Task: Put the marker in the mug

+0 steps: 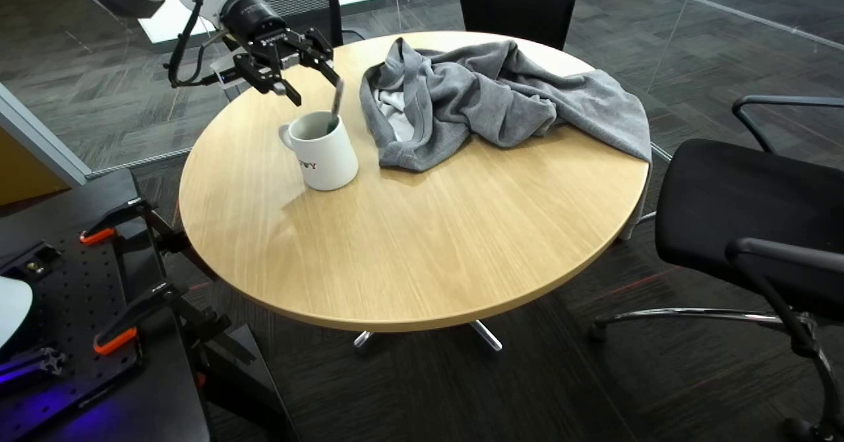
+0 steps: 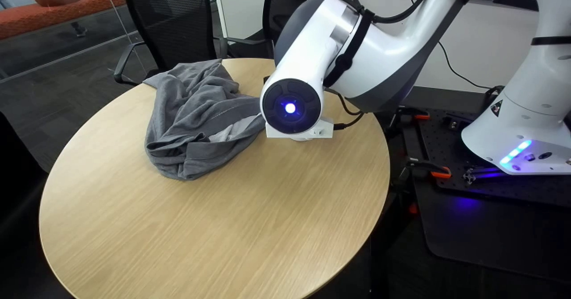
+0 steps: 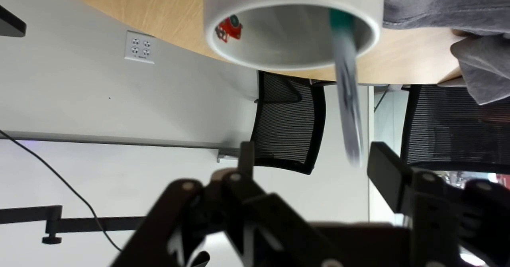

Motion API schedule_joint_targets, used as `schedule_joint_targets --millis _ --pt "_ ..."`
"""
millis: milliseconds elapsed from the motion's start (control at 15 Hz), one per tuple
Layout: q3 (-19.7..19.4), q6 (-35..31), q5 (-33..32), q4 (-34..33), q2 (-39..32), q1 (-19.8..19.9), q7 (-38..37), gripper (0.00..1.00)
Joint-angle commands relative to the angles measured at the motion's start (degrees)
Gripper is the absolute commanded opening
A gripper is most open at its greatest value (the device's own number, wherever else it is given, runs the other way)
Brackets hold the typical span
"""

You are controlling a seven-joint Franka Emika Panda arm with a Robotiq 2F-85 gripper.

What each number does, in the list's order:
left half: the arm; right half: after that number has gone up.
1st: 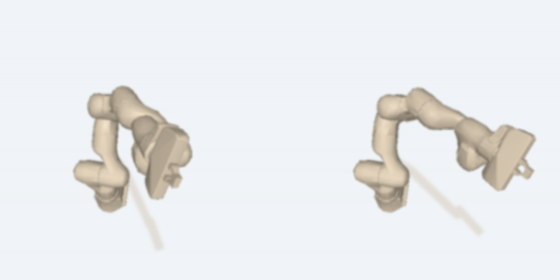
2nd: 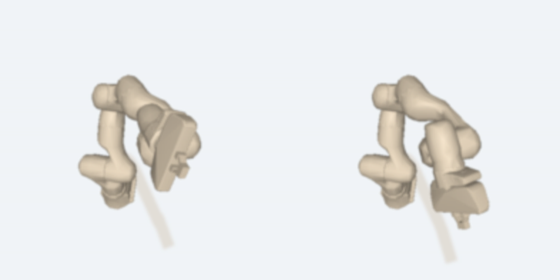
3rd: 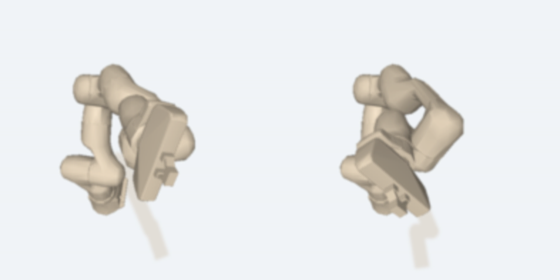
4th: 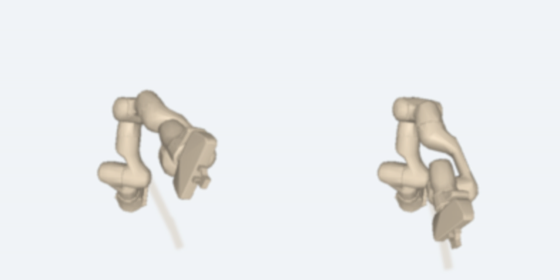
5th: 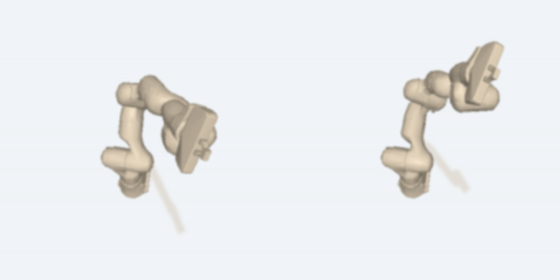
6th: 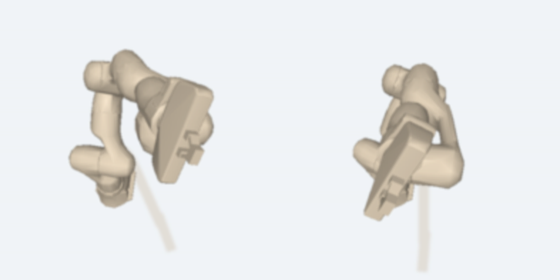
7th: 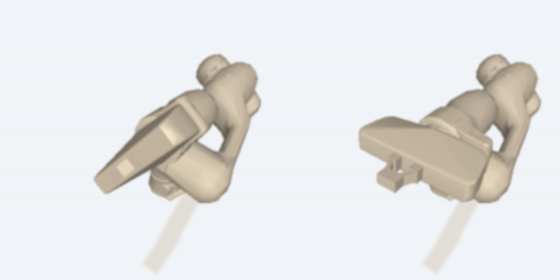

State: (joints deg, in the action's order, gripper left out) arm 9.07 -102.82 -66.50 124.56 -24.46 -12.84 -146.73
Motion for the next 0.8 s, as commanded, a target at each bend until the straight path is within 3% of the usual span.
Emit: schedule_joint_targets --millis 0,333,733 --pt "-0.2 -0.1 -0.9 -0.1 1.1 -0.1 -1.4 1.0" --pt "0.1 0.8 -1.0 0.2 2.7 -0.7 -2.2 1.0" --pt "1.3 5.4 -1.6 1.6 10.0 -2.2 -3.3 1.0"
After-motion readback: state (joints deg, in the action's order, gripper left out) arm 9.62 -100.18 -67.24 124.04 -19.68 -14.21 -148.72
